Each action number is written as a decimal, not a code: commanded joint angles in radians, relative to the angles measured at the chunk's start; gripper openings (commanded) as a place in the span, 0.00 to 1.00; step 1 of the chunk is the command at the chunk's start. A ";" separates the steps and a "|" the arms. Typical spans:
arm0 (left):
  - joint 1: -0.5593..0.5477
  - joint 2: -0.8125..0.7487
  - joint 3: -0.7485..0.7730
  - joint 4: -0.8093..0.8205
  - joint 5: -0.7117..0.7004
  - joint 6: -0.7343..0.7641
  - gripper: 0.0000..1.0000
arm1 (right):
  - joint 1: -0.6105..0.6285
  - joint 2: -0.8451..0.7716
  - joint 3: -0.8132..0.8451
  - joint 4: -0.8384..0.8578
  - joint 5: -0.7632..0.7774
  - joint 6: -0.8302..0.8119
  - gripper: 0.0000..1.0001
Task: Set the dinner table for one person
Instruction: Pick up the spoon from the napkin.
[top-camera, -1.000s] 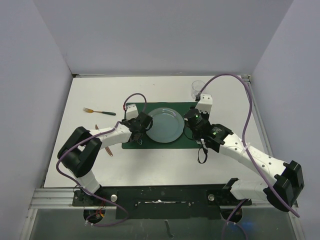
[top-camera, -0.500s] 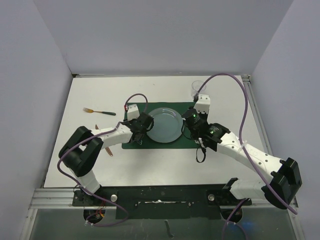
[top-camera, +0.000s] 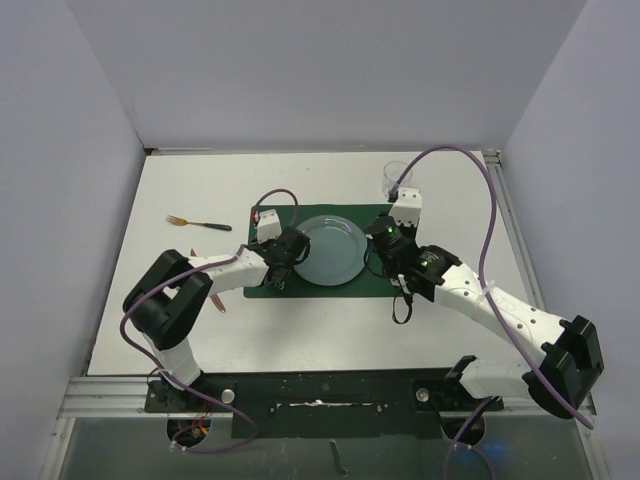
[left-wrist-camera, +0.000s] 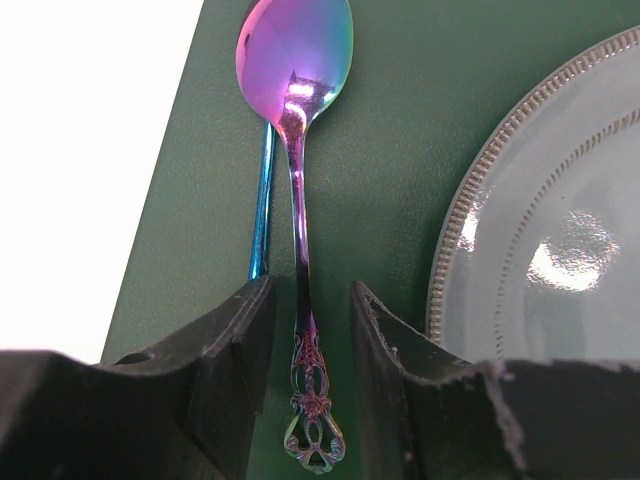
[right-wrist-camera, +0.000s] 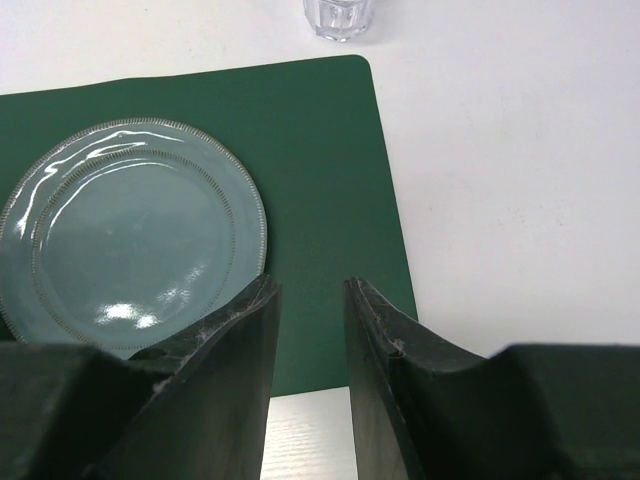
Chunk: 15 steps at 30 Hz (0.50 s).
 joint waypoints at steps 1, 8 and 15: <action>-0.005 0.014 0.026 0.044 -0.039 0.014 0.29 | -0.008 0.013 0.052 0.026 0.016 -0.009 0.33; -0.007 0.019 0.031 0.039 -0.044 0.016 0.00 | -0.015 0.020 0.049 0.027 0.011 -0.009 0.33; -0.011 0.005 0.031 0.019 -0.069 0.002 0.00 | -0.018 0.028 0.045 0.027 0.011 -0.004 0.33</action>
